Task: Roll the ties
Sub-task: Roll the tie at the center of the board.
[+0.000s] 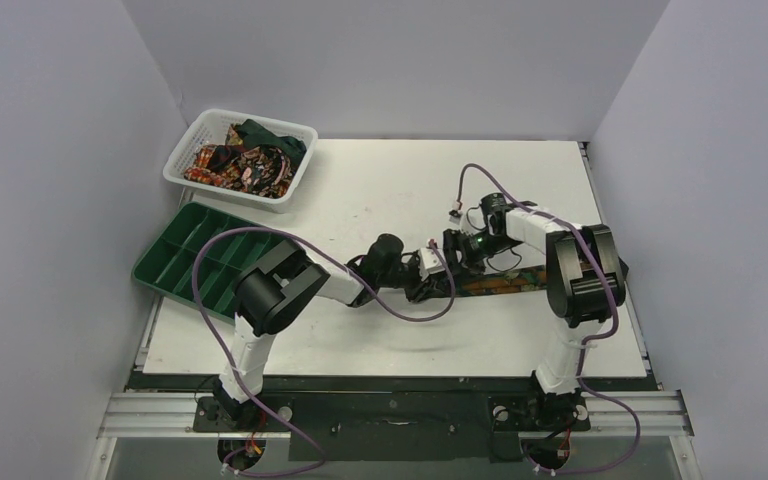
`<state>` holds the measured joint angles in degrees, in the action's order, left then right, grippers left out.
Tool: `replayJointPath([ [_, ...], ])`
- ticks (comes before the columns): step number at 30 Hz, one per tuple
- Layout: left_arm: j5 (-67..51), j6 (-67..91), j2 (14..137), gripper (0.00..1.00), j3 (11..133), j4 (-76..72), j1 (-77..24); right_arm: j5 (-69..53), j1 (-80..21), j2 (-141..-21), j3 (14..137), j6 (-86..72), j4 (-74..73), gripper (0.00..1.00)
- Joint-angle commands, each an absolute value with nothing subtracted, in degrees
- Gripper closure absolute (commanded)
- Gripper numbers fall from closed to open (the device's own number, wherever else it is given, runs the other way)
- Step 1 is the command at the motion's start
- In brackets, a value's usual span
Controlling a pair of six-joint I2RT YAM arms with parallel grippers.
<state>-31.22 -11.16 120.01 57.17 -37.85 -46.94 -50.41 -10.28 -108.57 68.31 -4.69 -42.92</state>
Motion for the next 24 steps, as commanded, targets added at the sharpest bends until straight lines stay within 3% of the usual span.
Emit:
replayJointPath([
  [1,-27.10,-14.84,120.84,0.67,57.45,-24.48,-47.05,-51.37,-13.41,-107.64,67.09,-8.31,-39.27,0.48],
  [5,-26.47,-15.38,120.89,0.65,58.47,-22.78,-47.55,-47.16,-13.34,-111.69,68.15,-6.72,-39.52,0.60],
  [8,-26.60,-15.27,120.62,0.61,59.07,-21.75,-47.55,-44.39,-12.84,-114.77,69.43,-4.44,-40.59,0.99],
  [10,-27.65,-14.31,120.33,0.54,58.73,-22.81,-47.01,-41.95,-11.95,-115.93,69.49,-2.18,-41.49,1.00],
  [12,-30.64,-12.45,119.87,0.41,56.92,-27.13,-45.89,-41.34,-10.48,-117.51,69.48,0.05,-42.87,1.00],
  [14,-34.78,-9.95,119.93,0.37,54.09,-35.19,-44.61,-40.87,-9.21,-119.03,69.73,2.27,-44.43,1.00],
  [24,-39.68,-1.11,127.25,0.34,56.35,-58.41,-44.97,-36.36,-6.67,-122.58,71.12,2.33,-46.18,1.00],
])
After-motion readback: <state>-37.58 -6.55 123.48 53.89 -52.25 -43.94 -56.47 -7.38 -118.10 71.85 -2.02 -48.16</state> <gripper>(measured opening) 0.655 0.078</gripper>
